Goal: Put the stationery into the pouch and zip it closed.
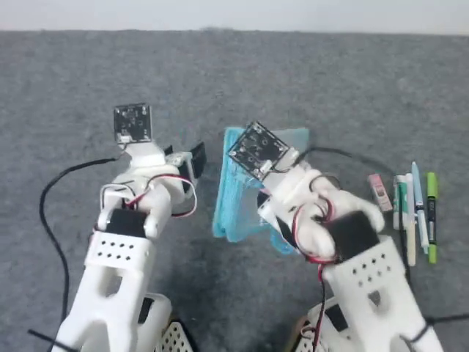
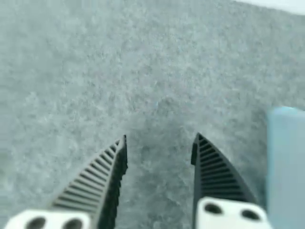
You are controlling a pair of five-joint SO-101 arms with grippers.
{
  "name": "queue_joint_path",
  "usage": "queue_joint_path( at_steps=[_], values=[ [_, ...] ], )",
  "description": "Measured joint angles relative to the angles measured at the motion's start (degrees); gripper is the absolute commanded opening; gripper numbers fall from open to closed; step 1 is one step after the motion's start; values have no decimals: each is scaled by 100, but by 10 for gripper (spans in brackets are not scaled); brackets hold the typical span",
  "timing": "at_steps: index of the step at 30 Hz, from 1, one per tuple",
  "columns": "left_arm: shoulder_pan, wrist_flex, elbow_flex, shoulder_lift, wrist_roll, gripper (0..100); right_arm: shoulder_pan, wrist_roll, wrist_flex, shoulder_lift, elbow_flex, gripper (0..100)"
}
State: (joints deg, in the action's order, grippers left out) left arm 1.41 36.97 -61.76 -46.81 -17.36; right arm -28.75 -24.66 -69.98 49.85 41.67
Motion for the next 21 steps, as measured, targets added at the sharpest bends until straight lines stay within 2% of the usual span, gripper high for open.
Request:
queue_joint_path(
  at_steps=[4,7,11,16,21],
  values=[
    [-193,818,818,0,703,214,255,62,431,-158,985,7],
    [-501,1354,1582,0,1284,216,237,79,484,-105,1029,7],
    [-589,1952,2233,0,2268,258,255,114,492,-105,1064,7],
    [-185,2514,1767,0,3578,268,299,132,466,-105,1020,7],
    [185,2268,703,-114,3859,268,299,132,-62,-105,404,7]
  ],
)
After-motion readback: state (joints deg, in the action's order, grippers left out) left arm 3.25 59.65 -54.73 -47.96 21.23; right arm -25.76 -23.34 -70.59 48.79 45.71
